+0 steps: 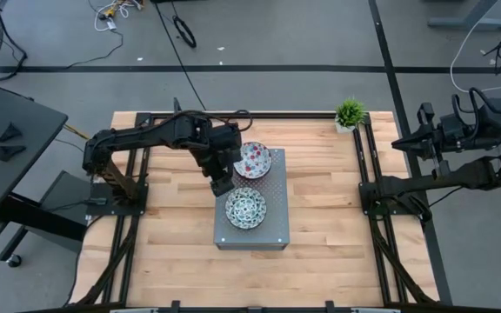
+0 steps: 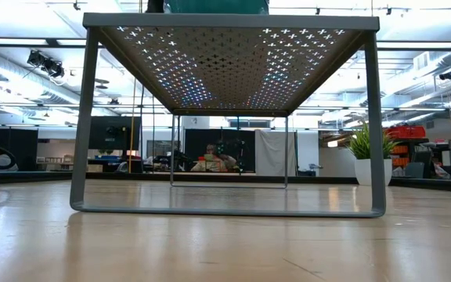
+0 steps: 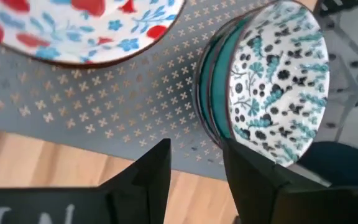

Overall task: Pick & Place Mini bowls
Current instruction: Put the green bowl on top of the green bowl on the shelf

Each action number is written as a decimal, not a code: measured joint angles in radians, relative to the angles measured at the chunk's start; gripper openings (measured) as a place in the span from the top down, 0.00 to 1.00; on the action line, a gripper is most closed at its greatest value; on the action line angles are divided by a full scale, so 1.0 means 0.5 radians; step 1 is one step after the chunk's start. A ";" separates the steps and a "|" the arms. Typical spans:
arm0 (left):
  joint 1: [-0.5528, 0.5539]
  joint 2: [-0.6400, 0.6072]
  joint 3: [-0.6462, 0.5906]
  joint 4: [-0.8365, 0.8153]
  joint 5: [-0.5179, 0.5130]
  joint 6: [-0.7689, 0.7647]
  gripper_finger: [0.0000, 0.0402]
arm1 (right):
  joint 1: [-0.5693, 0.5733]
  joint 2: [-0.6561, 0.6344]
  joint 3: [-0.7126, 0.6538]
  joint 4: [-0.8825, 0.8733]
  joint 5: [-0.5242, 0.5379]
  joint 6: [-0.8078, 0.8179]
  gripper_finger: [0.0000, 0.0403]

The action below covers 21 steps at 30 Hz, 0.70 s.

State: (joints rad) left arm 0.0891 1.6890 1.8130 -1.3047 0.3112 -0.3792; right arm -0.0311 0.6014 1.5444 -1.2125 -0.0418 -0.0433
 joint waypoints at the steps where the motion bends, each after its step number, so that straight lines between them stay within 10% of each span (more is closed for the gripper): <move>1: 0.000 -0.007 0.000 0.001 0.003 0.068 0.62 | -0.001 0.001 0.000 0.000 -0.001 0.001 0.93; 21: 0.000 -0.128 -0.008 0.523 0.111 1.381 0.76 | 0.000 0.001 0.000 0.000 -0.001 0.001 0.93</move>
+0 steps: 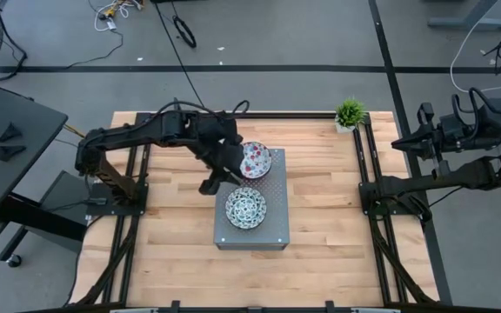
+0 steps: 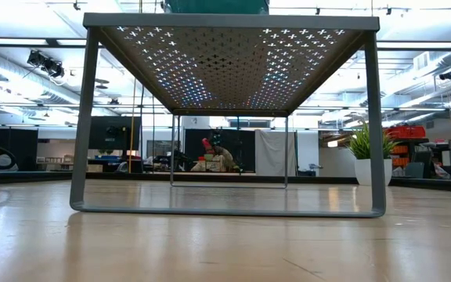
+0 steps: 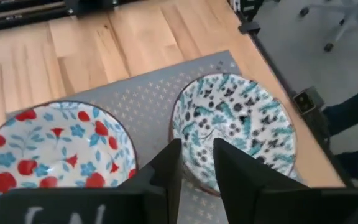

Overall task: Pick & Place Mini bowls
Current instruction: Put the green bowl on top of the green bowl on the shelf

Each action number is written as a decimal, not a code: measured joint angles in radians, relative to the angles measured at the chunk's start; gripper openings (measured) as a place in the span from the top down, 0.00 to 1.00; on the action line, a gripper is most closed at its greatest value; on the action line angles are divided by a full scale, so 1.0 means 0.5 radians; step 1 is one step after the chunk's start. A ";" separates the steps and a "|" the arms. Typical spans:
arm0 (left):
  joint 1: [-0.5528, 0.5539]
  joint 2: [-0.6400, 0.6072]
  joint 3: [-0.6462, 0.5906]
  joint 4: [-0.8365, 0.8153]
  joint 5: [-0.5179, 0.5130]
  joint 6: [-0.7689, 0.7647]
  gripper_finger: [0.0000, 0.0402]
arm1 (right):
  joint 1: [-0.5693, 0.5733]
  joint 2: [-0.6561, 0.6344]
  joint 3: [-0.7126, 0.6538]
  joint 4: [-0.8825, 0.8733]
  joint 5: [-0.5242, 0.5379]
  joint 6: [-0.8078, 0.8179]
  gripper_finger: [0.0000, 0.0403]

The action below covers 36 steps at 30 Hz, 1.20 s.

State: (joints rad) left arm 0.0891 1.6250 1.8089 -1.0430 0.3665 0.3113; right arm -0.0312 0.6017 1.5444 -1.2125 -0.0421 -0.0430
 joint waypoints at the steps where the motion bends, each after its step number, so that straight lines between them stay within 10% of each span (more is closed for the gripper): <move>1: 0.000 0.001 -0.004 -0.001 -0.007 0.032 0.77 | 0.000 -0.001 0.000 0.000 0.001 0.000 0.93; 15: -0.001 0.023 -0.005 -0.004 0.008 0.208 0.99 | 0.000 0.000 0.000 0.000 0.000 0.000 0.93; 36: -0.029 0.024 -0.203 0.067 0.033 0.209 1.00 | 0.000 -0.001 0.000 0.000 0.000 0.000 0.93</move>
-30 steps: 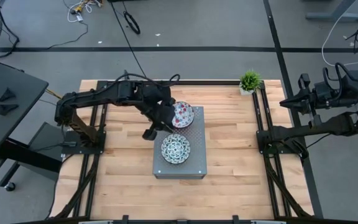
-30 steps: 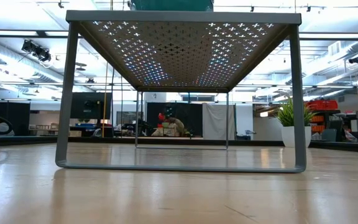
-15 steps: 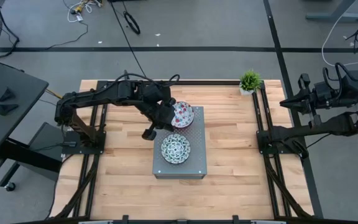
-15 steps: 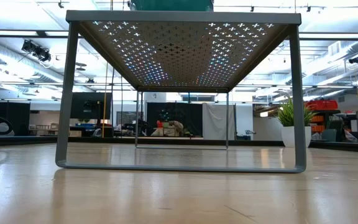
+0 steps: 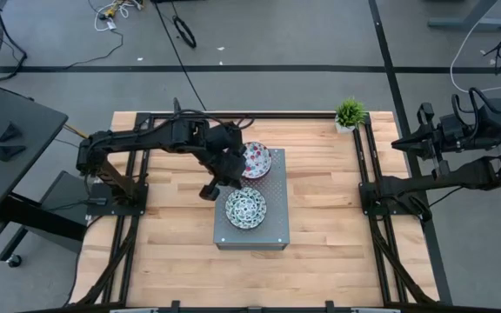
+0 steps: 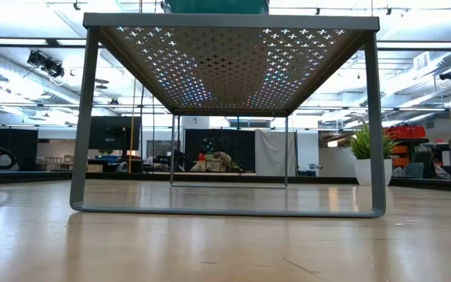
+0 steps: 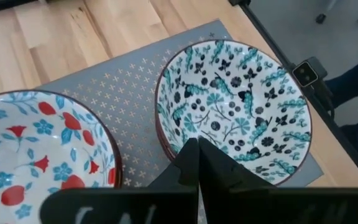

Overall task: Pick & Place Mini bowls
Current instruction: Put the green bowl on top of the green bowl on the shelf

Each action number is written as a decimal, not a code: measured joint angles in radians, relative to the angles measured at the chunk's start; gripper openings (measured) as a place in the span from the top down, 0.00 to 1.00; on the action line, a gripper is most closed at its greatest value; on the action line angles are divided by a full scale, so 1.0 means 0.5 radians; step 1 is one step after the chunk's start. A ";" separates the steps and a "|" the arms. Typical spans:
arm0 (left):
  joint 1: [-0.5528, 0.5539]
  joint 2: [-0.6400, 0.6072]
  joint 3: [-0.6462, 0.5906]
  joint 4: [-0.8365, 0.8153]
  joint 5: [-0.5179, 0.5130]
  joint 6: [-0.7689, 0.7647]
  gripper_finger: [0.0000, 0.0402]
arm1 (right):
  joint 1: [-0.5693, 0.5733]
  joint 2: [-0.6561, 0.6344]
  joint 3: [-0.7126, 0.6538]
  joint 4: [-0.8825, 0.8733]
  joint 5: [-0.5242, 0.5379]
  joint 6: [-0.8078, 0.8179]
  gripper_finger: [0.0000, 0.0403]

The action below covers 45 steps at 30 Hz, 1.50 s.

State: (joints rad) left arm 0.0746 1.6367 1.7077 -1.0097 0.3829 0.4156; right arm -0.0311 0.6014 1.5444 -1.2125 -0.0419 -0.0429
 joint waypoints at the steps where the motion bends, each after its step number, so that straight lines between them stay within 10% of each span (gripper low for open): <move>1: 0.000 0.000 0.000 0.006 0.006 0.000 1.00 | -0.001 0.001 0.000 0.000 -0.001 0.000 0.93; 45: -0.054 0.000 0.000 -0.071 -0.093 0.053 1.00 | 0.000 0.000 0.000 0.000 0.000 0.000 0.93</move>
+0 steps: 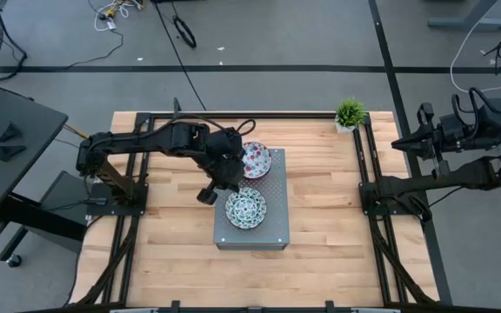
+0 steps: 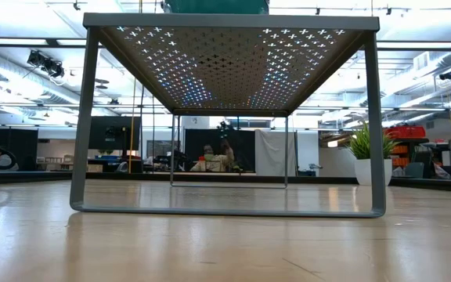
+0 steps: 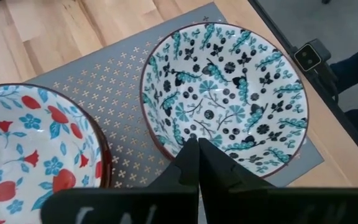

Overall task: Pick & Place Mini bowls
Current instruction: Put the green bowl on top of the green bowl on the shelf

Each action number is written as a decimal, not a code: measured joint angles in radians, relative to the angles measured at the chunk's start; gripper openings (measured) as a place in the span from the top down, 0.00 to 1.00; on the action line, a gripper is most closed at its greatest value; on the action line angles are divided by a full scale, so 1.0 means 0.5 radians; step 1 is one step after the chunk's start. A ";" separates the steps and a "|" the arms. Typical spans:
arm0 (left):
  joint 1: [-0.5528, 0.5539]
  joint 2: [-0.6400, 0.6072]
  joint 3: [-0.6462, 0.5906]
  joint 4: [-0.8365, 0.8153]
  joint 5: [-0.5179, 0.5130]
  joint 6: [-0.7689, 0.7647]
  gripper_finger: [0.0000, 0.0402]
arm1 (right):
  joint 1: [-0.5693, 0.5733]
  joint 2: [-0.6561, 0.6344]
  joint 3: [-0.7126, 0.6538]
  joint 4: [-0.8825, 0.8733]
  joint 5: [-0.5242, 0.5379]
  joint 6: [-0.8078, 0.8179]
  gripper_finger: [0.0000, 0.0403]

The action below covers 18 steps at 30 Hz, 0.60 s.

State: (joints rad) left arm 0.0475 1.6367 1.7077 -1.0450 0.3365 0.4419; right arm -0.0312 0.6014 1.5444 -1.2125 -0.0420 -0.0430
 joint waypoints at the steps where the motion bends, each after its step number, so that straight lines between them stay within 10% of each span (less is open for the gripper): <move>1: 0.000 0.000 0.000 0.000 -0.002 0.000 1.00 | 0.000 0.001 0.000 0.000 0.000 -0.001 0.93; 18: 0.002 0.000 0.000 -0.001 -0.048 -0.007 1.00 | 0.000 0.000 0.000 0.000 0.000 0.000 0.93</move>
State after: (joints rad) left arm 0.0483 1.6367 1.7077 -1.0454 0.3123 0.4385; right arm -0.0314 0.6014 1.5444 -1.2125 -0.0419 -0.0431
